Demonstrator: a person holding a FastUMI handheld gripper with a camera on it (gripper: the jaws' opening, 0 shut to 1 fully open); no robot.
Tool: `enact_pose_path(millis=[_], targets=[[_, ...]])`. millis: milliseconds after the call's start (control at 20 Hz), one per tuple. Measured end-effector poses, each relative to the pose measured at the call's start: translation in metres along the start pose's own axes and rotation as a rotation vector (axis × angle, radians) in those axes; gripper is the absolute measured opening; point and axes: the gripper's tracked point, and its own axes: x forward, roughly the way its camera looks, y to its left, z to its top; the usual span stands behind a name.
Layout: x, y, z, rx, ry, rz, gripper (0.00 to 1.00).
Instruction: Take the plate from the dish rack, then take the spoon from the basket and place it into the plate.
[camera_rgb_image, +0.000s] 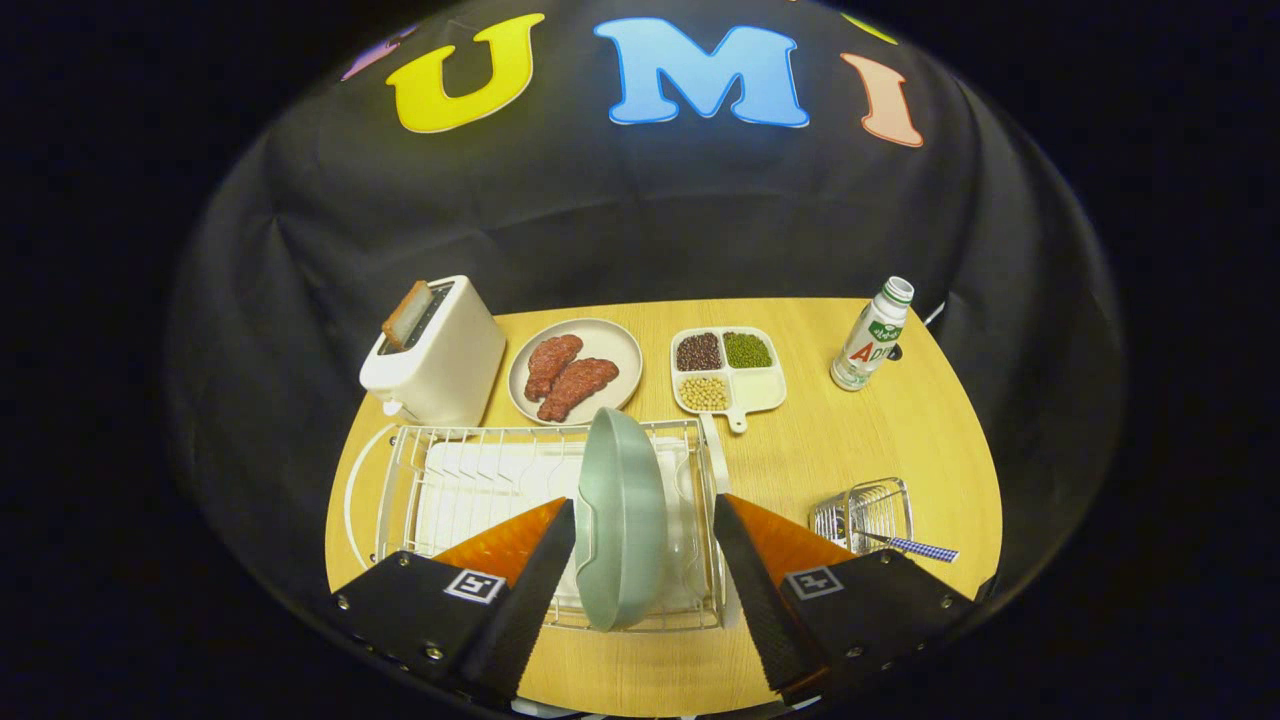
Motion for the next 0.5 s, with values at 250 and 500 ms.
enact_pose_path(millis=[250, 500], targets=[[0.019, -0.006, -0.013, 0.088, 0.048, -0.109, 0.6], [0.029, -0.01, -0.023, 0.06, 0.071, -0.25, 0.25]])
